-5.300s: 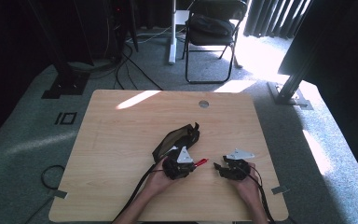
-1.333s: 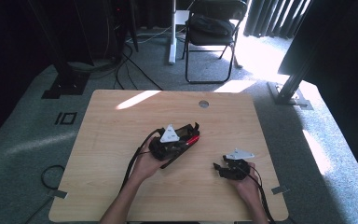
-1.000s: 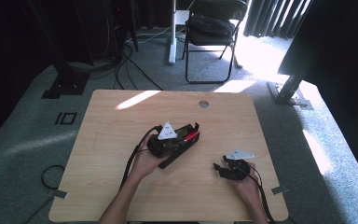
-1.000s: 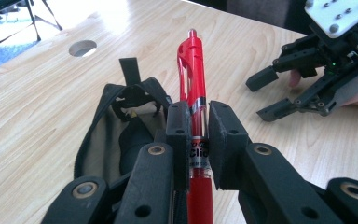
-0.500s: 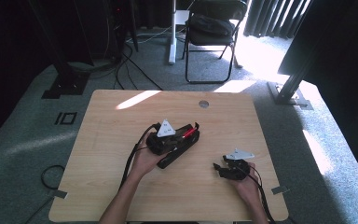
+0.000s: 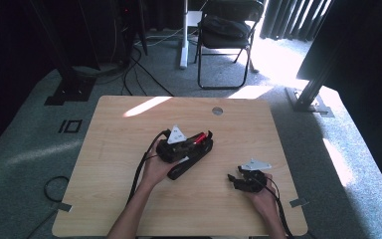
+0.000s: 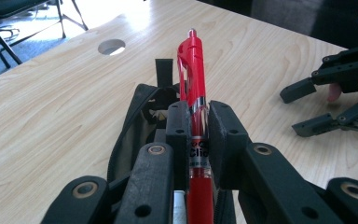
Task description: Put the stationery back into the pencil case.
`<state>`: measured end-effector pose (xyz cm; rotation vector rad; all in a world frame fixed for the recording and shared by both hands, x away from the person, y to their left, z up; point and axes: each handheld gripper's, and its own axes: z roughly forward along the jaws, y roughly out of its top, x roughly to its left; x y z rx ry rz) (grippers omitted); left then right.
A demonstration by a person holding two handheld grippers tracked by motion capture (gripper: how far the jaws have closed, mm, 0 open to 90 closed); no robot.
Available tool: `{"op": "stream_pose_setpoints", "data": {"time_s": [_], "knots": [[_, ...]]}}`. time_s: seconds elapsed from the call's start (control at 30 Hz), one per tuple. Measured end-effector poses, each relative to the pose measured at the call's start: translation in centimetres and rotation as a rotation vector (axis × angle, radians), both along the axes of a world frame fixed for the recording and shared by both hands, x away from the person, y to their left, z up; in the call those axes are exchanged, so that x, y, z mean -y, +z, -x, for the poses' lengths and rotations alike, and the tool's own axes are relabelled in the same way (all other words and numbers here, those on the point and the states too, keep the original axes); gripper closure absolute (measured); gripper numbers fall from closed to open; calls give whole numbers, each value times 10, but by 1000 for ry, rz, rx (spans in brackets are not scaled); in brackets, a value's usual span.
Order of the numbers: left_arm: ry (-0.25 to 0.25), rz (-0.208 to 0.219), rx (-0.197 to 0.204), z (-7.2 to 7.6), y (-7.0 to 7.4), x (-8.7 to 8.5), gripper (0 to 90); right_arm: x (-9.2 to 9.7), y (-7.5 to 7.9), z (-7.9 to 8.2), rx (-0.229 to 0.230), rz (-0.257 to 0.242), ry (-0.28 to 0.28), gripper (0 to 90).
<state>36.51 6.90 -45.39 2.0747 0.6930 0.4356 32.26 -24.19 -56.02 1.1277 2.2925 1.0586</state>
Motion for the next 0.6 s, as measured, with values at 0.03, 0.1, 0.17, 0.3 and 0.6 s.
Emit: {"op": "stream_pose_setpoints", "data": {"time_s": [0.03, 0.1, 0.17, 0.3, 0.6], "knots": [[4, 0, -4, -2, -1, 1, 795, 0, 0, 0, 0, 0, 0, 409], [4, -5, -4, -3, -2, 1, 796, 0, 0, 0, 0, 0, 0, 409], [6, -11, -5, -4, -3, 1, 795, 0, 0, 0, 0, 0, 0, 409], [13, -21, -3, -5, -5, 2, 795, 0, 0, 0, 0, -1, 0, 409], [22, -26, -8, -8, -8, 3, 795, 0, 0, 0, 0, -1, 0, 409]]}}
